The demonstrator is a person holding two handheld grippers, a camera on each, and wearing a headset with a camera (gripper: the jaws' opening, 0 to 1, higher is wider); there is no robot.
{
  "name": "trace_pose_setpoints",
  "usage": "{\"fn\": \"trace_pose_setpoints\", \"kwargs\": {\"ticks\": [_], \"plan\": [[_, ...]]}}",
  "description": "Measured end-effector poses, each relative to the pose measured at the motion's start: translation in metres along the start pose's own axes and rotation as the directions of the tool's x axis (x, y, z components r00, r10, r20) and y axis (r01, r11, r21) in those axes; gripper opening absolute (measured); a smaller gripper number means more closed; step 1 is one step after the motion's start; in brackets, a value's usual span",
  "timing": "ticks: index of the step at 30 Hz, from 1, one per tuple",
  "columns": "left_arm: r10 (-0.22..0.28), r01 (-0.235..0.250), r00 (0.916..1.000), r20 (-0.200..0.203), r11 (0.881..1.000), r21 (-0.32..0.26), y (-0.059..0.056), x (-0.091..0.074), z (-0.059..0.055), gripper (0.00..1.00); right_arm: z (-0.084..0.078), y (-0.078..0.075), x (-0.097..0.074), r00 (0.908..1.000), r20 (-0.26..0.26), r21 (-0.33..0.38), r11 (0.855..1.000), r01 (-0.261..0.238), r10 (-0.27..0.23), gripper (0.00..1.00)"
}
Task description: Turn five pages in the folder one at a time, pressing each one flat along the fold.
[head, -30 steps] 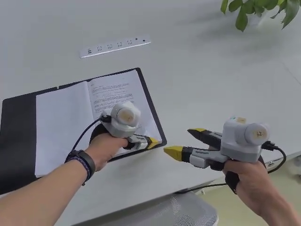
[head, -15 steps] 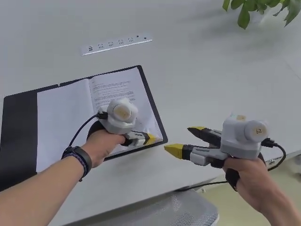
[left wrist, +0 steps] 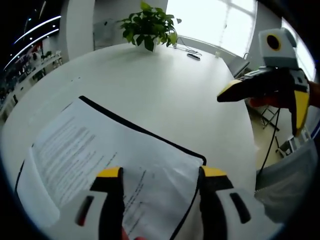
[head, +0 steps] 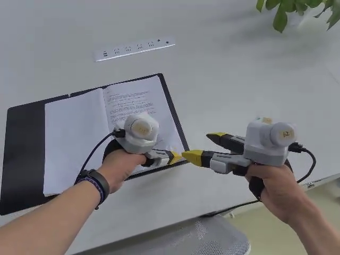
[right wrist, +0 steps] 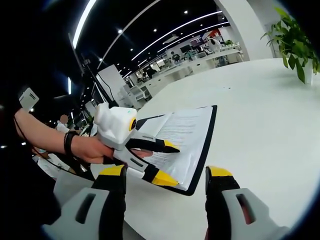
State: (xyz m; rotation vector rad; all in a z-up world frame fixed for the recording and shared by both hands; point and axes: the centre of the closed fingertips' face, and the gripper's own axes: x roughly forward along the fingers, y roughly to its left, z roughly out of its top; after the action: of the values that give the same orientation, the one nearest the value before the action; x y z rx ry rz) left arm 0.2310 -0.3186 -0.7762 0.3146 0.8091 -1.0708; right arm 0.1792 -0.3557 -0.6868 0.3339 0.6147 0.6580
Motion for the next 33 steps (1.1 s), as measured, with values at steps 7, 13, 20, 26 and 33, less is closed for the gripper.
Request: {"fn": "trace_pose_setpoints", "kwargs": {"ticks": [7,13,20,26,33], "plan": [[0.006,-0.006,1.0,0.007,1.0,0.002,0.001,-0.001,0.0,0.6,0.003,-0.004,0.017,0.9996,-0.007,0.001,1.0,-0.026,0.026,0.61],[-0.003,0.003,0.9999,0.012,1.0,-0.002,-0.001,-0.001,0.0,0.62,0.01,-0.009,0.046,0.9968,-0.016,0.018,0.997,-0.078,0.078,0.58],[-0.004,0.004,0.9998,0.019,1.0,-0.01,0.0,-0.002,0.0,0.61,0.008,-0.018,0.073,0.9927,-0.036,0.067,0.991,-0.113,0.115,0.57],[-0.003,0.003,0.9998,0.021,1.0,-0.007,-0.001,-0.002,0.0,0.61,0.004,-0.017,0.083,0.9892,-0.051,0.088,0.987,-0.132,0.137,0.56],[-0.004,0.004,0.9997,0.024,1.0,-0.008,-0.001,-0.002,0.001,0.62,0.001,-0.019,0.089,0.9862,-0.064,0.102,0.984,-0.146,0.153,0.56]]}}
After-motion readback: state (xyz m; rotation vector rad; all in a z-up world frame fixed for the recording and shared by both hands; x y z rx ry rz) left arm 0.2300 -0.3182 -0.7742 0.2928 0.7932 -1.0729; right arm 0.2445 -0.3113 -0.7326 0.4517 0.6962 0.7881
